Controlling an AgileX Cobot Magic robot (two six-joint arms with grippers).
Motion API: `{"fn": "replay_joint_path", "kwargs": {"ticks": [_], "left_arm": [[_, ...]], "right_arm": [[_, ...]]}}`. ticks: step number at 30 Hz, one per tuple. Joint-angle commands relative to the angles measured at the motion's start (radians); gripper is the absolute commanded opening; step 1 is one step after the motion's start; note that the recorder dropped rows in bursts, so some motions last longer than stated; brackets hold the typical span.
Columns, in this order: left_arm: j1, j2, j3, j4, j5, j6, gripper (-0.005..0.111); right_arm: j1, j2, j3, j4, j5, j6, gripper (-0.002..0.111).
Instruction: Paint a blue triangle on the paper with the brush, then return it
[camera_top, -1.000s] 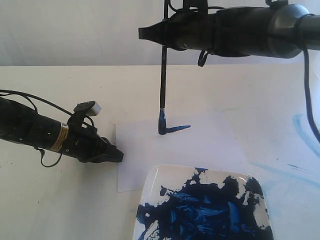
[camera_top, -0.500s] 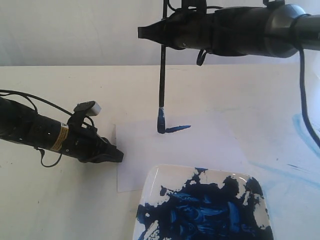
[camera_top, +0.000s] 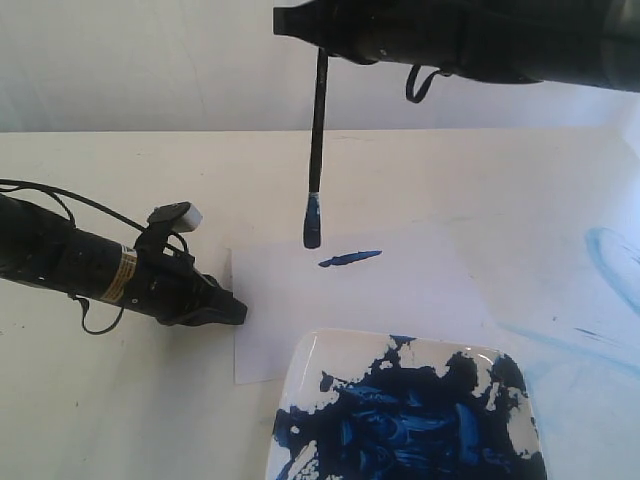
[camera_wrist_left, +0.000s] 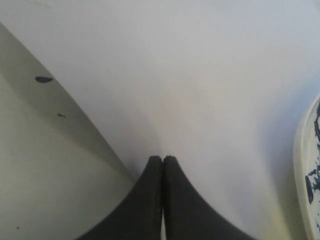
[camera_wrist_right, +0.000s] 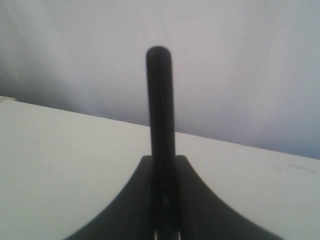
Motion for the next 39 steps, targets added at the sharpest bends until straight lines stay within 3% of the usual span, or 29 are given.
{"fn": "replay_joint_path", "kwargs": {"ticks": [1,5,8,12,20,23,25,33,39], "left_arm": [[-0.003,0.001,0.002,0.018,0.037,0.002,0.000],[-0.003,0.001,0.002,0.018,0.037,0.002,0.000],[-0.003,0.001,0.002,0.018,0.037,0.002,0.000],[-0.003,0.001,0.002,0.018,0.037,0.002,0.000],[-0.003,0.001,0.002,0.018,0.037,0.002,0.000],[-0.003,0.001,0.002,0.018,0.037,0.002,0.000],[-0.003,0.001,0.002,0.018,0.037,0.002,0.000],[-0.003,0.001,0.002,0.018,0.037,0.002,0.000],[-0.003,0.001,0.002,0.018,0.037,0.002,0.000]], "right_arm": [[-0.002,-0.055,0.061,-0.002,0.028,-0.003,0.000],[-0.002,-0.067,0.065,-0.005,0.032,0.032,0.000],[-0.014,-0.067,0.053,-0.269,0.024,0.373,0.000],[-0.031,-0.065,0.039,-0.875,-0.038,1.026,0.000],[-0.007,-0.060,0.074,-2.327,-0.237,2.425,0.000],[-0.024,-0.038,0.081,-2.750,-0.331,2.930,0.000],[-0.031,-0.017,0.081,-2.825,-0.313,3.021,0.000],[-0.031,0.018,0.083,-2.829,-0.264,2.999,0.000],[-0.054,0.028,0.074,-3.008,-0.255,2.994,0.000]]}}
